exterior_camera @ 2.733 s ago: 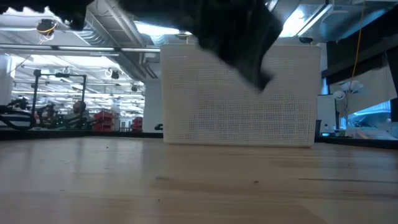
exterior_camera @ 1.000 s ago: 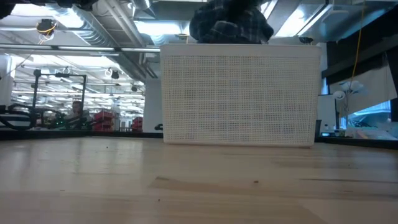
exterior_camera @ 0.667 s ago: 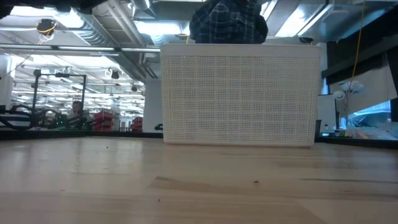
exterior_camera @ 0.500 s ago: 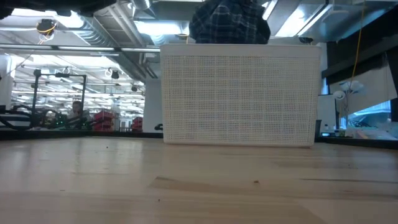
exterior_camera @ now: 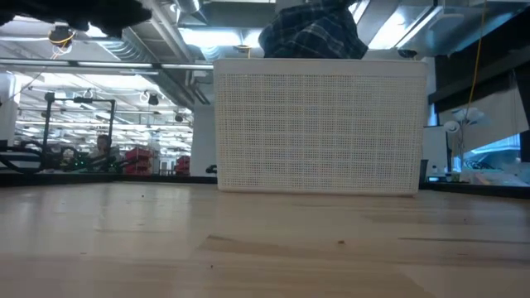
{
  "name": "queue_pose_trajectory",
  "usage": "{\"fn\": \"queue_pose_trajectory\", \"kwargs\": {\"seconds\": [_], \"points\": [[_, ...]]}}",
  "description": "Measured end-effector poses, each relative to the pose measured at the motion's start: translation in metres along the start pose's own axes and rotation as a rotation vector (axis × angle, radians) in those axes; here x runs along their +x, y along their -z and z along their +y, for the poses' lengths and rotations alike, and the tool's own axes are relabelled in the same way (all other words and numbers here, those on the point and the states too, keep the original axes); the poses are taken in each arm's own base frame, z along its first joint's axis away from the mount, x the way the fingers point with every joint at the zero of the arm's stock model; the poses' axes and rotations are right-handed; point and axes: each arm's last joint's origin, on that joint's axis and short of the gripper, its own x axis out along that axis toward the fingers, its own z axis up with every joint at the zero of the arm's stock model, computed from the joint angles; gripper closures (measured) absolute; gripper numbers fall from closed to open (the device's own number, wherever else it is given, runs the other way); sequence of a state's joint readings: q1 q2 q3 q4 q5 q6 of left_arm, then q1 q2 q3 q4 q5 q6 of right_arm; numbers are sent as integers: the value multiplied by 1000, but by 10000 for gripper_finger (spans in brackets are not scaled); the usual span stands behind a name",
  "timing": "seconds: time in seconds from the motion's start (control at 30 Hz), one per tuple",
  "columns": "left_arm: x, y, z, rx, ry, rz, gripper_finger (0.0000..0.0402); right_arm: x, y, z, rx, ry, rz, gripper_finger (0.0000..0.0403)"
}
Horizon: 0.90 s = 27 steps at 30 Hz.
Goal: Sort clothes
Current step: Put the blue pajamas into the white laundry bin
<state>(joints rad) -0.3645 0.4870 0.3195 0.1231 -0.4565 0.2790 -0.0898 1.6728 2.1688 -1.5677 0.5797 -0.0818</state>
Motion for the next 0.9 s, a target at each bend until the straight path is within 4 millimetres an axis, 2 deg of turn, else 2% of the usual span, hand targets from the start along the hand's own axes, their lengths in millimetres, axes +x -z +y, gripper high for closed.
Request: {"fn": "queue_pose_trajectory", "kwargs": {"seconds": [0.17,0.27,0.37,0.47,0.6,0.67,0.77,0.83,0.9], "points": [[0,8,-2,-103,16,74,270,8,2,0,-44,138,43,117],[0,9,-3,-151,17,84,270,29,-4,-2,-71,163,32,117],[1,9,-4,-186,16,91,270,67,-11,1,-103,62,-13,117],[3,10,-5,-211,15,97,270,113,-9,10,-137,-39,-48,117],[6,12,-7,-253,15,121,270,178,19,23,-145,-130,3,117],[7,14,-8,-279,14,135,270,199,34,25,-123,-160,24,117],[9,16,-9,-293,15,154,270,205,41,19,-98,-230,29,117],[10,16,-10,-300,15,158,270,195,35,12,-95,-278,15,117],[10,16,-10,-306,14,154,270,174,25,3,-110,-321,-23,117]]}}
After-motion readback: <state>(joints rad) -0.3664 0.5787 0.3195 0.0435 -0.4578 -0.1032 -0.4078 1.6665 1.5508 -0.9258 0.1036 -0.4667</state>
